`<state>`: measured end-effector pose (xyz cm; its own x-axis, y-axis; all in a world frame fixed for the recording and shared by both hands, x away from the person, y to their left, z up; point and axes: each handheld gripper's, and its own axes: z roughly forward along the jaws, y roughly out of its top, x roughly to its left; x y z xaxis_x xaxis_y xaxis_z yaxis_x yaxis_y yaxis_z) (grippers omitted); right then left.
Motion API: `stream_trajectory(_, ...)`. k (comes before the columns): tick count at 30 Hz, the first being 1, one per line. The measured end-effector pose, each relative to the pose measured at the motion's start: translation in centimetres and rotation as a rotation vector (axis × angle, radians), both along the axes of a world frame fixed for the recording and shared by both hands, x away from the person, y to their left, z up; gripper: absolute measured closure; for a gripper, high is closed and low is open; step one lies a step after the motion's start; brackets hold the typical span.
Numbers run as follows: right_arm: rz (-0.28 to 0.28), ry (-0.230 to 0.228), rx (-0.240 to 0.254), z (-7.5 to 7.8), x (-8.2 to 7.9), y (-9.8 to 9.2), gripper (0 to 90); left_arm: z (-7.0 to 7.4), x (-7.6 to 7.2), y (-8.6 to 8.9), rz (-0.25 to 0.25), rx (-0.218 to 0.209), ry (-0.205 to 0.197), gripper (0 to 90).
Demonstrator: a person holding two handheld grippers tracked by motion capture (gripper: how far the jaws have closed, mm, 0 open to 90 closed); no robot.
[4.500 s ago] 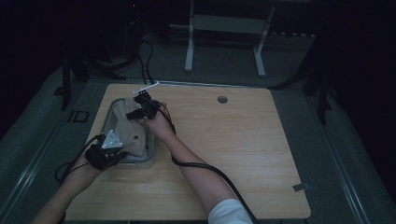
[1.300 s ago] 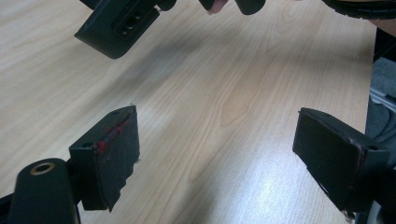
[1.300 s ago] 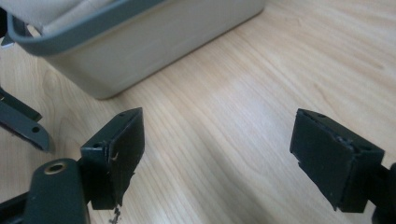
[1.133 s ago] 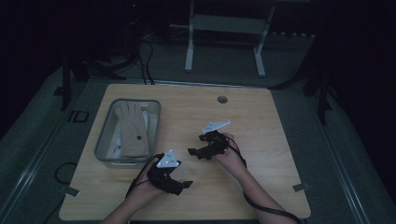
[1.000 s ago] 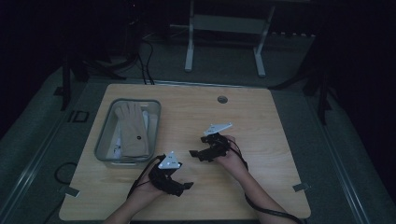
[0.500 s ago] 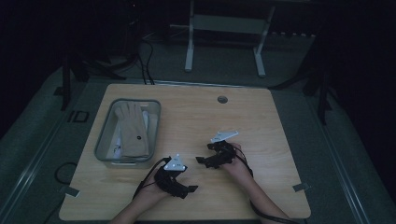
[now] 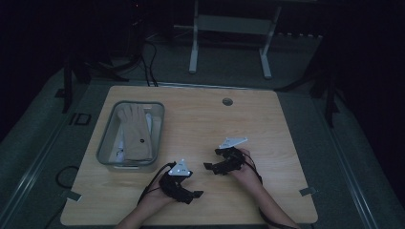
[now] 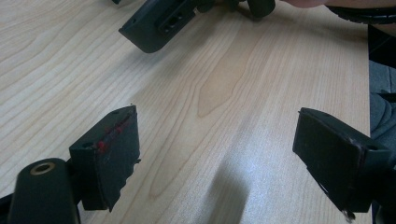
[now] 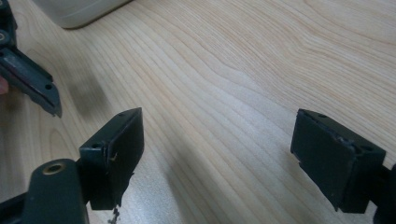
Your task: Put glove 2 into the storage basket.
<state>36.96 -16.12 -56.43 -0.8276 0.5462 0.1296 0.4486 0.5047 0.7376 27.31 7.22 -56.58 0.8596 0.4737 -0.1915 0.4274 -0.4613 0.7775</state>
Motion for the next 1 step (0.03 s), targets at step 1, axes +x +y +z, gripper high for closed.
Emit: stream_trajectory(1,-0.003,0.003,-0.002,-0.04,0.02,0.0,17.2,0.01,0.01,0.01,0.0,0.003,0.0,15.0)
